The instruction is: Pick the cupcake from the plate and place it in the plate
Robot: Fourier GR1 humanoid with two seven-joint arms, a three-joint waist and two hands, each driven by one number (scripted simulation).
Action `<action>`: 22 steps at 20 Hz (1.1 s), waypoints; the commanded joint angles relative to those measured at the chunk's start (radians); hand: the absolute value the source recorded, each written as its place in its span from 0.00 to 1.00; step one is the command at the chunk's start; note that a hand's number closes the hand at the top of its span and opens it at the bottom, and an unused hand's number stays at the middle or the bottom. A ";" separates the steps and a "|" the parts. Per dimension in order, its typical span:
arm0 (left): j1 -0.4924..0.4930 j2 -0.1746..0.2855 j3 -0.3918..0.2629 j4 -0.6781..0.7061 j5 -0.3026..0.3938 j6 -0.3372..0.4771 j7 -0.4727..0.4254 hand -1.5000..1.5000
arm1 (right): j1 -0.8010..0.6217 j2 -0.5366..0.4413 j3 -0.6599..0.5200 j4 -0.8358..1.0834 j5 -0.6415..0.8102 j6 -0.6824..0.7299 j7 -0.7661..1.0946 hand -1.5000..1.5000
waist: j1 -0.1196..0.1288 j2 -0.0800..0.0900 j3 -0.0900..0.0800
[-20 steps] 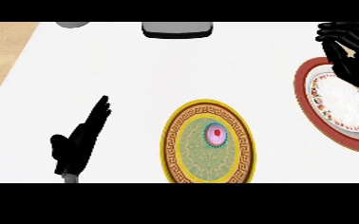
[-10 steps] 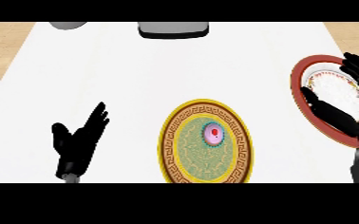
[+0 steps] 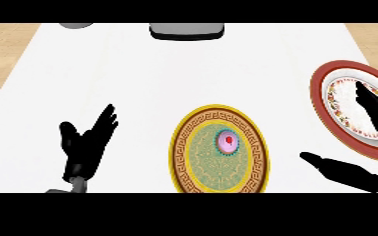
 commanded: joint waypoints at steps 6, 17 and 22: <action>0.026 -0.013 -0.006 0.018 -0.007 -0.026 -0.019 0.50 | -0.093 -0.135 0.160 -0.188 0.153 0.243 0.497 0.00 | 0.017 0.002 0.000; -0.032 -0.048 0.006 0.009 -0.054 -0.013 0.032 0.50 | -0.330 0.136 0.423 -0.026 0.454 0.347 0.792 0.00 | 0.010 0.001 0.002; 0.009 -0.104 -0.016 0.059 -0.097 -0.003 -0.047 0.50 | -0.255 0.227 0.479 0.029 0.482 0.332 0.768 0.00 | 0.006 0.001 0.002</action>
